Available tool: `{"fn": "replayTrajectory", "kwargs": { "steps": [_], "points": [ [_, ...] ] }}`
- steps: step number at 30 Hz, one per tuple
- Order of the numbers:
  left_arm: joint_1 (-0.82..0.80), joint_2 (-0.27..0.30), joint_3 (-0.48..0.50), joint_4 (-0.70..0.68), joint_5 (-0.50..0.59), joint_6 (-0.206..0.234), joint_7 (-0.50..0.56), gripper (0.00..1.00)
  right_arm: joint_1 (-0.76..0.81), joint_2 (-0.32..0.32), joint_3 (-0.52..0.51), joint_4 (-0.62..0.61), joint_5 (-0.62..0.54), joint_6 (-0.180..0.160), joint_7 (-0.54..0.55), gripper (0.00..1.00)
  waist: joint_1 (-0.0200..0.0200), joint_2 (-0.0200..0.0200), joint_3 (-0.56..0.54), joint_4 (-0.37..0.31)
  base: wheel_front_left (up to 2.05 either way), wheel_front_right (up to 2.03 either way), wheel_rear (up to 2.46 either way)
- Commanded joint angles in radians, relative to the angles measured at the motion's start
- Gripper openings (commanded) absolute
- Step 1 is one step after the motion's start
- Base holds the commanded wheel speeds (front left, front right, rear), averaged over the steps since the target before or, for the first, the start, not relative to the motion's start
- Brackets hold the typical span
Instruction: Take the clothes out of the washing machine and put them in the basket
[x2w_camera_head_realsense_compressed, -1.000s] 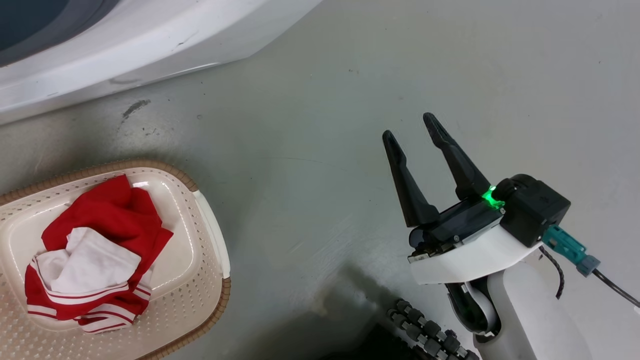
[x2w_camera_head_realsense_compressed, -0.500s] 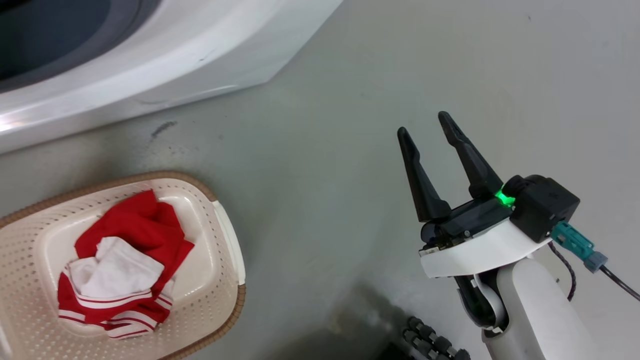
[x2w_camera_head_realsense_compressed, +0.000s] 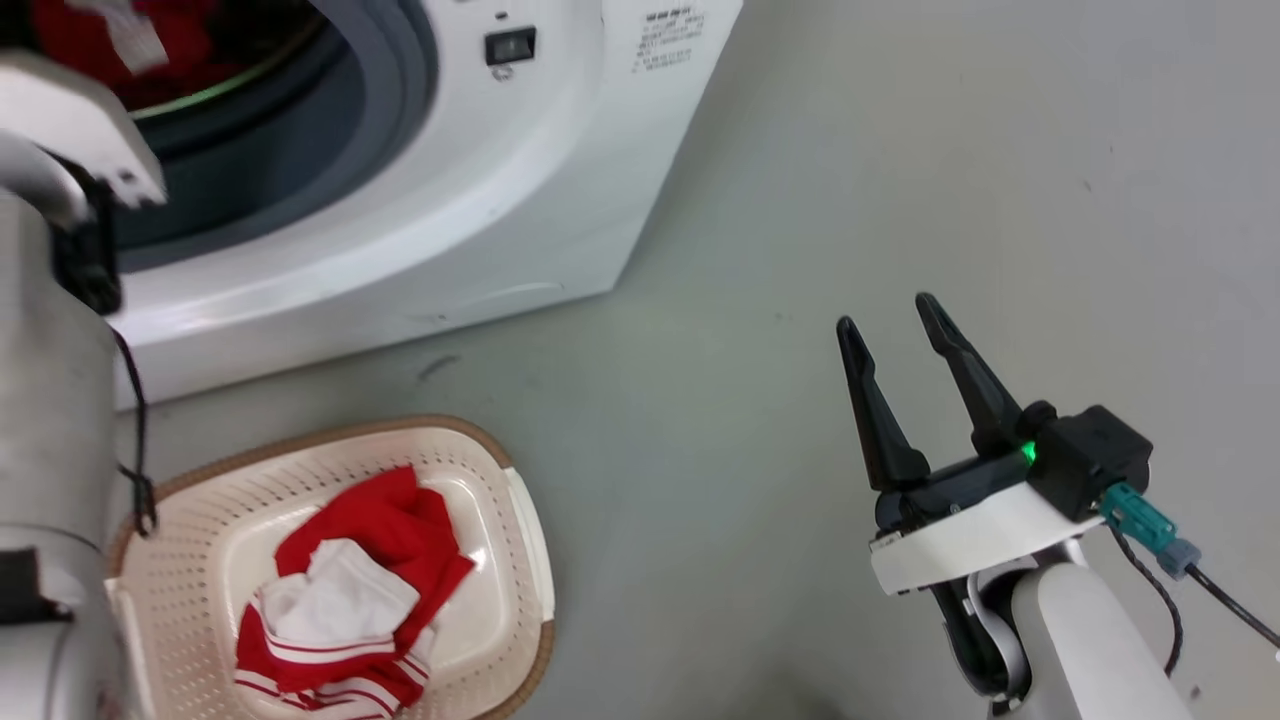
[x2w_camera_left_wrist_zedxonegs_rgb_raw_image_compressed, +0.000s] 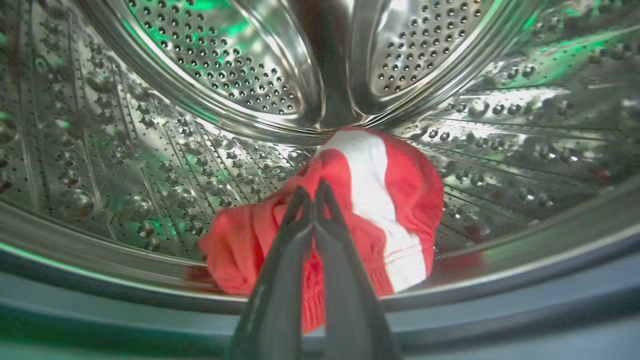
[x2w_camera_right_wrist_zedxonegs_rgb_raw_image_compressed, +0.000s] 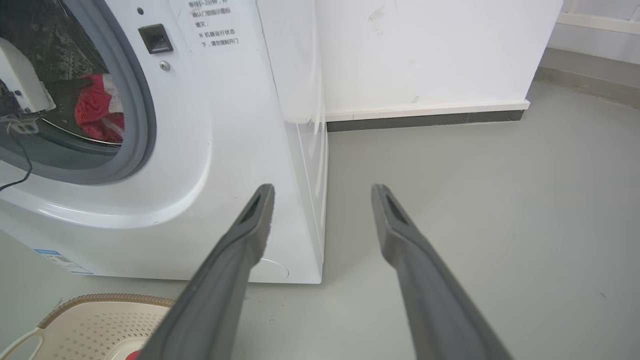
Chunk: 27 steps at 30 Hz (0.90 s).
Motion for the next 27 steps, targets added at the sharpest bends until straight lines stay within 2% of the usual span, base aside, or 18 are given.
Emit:
{"fn": "replayTrajectory", "kwargs": {
  "steps": [1,9,27],
  "points": [
    [0.033,-0.013,-0.007,0.009,0.003,-0.007,-0.021,0.0,0.021,0.0,-0.008,0.007,-0.006,-0.001,-0.002,1.0,0.0001,0.0,-0.068,0.04,0.0,0.0,0.0],
    [0.171,-0.08,0.01,-0.026,-0.032,-0.035,-0.08,0.0,0.086,0.0,-0.055,0.009,-0.041,-0.001,0.027,1.0,0.0001,0.0,-0.204,0.101,0.0,0.0,0.0],
    [0.593,-0.226,0.052,-0.584,0.003,-0.031,-0.079,0.0,0.236,0.0,-0.144,-0.083,-0.081,-0.001,0.119,1.0,0.0001,0.0,-0.403,0.214,0.0,0.0,0.0]
  ]
}}
